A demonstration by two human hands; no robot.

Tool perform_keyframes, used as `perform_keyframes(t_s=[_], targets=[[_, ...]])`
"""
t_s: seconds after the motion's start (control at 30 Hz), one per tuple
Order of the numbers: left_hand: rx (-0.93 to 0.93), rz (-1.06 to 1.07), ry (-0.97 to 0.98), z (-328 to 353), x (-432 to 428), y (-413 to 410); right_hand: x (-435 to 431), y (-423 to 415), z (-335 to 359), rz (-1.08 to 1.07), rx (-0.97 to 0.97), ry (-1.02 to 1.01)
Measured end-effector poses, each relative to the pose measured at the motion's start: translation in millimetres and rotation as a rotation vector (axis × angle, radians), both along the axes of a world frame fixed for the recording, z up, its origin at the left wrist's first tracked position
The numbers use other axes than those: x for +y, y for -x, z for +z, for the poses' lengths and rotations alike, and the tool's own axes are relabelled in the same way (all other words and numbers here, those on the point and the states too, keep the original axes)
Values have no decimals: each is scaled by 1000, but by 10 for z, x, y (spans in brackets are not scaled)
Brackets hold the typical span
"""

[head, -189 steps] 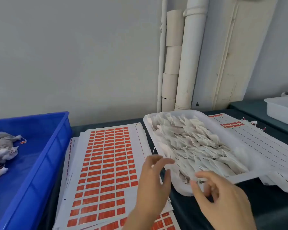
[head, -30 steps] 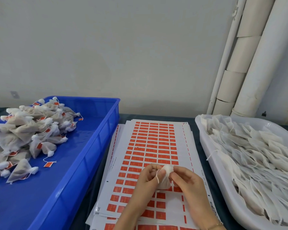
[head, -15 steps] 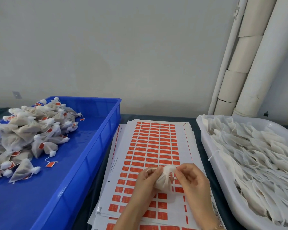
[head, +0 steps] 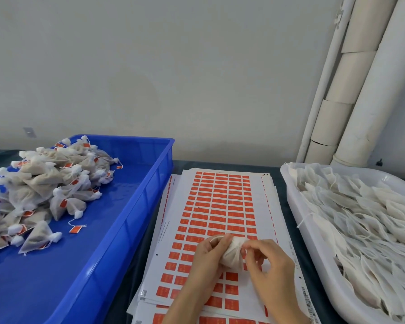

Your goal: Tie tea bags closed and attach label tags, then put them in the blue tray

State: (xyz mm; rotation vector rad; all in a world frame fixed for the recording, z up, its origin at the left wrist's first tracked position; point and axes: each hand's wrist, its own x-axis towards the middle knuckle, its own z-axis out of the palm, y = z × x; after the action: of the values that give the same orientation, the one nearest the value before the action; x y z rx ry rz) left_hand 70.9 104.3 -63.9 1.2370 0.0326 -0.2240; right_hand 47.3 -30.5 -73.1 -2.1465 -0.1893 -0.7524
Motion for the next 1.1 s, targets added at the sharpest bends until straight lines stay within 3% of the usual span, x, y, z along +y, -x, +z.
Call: perform_keyframes(t_s=[0.23,0.53,0.67,0.9,1.1], targets=[[-87,1,-100,30,-9,36,-16,-2,-27,37,-15,-5],[-139,-20,-131,59,-22,56,2,-7,-1,153,162,-272],[-157,-29,-229,46,-31,64,-41,-12,-9,105,192,-244],[-131,9,-287,20,-34,58,-76,14,14,98,-9,-97],[-91,15,-196,51,-33,50,-60,41,68,93,-157,-17]])
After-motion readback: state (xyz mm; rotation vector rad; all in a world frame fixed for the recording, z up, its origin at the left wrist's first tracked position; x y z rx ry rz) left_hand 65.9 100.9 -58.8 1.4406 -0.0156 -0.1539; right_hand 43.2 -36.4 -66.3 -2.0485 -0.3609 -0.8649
